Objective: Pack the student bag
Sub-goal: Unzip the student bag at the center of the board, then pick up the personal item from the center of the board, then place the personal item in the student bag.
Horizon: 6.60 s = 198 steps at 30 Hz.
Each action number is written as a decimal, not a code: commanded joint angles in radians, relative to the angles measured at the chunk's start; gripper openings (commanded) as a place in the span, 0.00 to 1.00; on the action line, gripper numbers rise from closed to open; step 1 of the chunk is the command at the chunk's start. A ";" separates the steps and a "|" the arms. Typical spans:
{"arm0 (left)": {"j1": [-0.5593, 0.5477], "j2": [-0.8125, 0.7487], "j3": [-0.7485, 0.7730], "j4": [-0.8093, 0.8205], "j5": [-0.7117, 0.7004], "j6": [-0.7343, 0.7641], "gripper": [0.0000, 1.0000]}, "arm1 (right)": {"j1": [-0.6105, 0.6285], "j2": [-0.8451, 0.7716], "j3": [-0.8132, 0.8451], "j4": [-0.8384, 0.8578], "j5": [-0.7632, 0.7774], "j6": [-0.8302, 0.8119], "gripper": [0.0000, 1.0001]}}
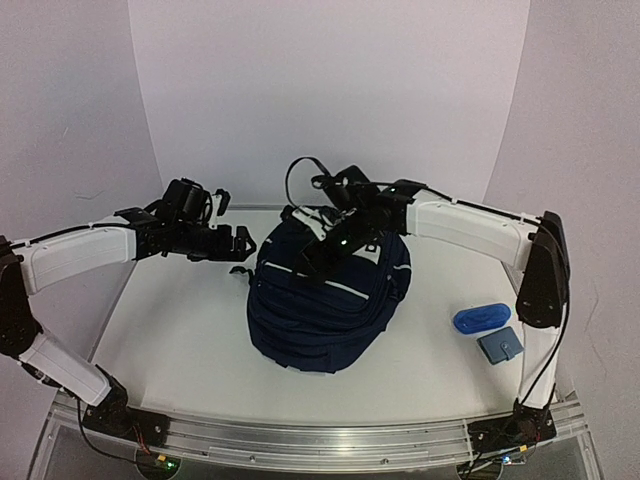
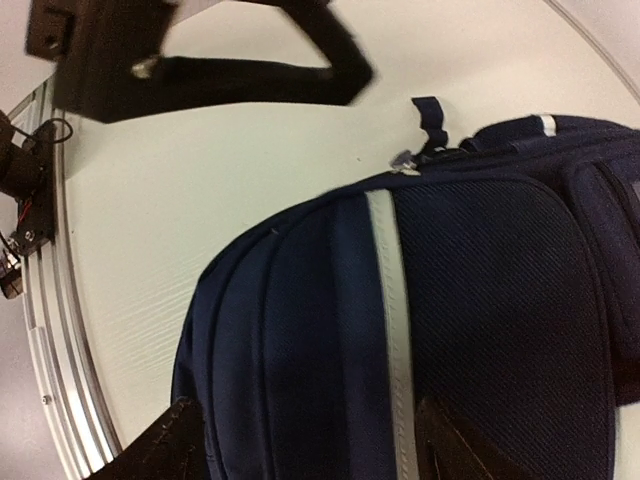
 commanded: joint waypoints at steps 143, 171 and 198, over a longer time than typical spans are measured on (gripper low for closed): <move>-0.397 -0.342 -0.326 0.487 -0.023 -0.735 0.29 | -0.030 -0.350 -0.295 -0.049 0.120 -0.137 0.66; -0.397 -0.642 -0.594 0.433 -0.111 -0.864 0.23 | 0.150 -0.184 -0.214 0.080 0.605 -0.223 0.00; -0.388 0.153 -0.445 1.425 0.032 -0.982 0.20 | 0.150 -0.103 0.162 -0.042 0.410 -0.122 0.00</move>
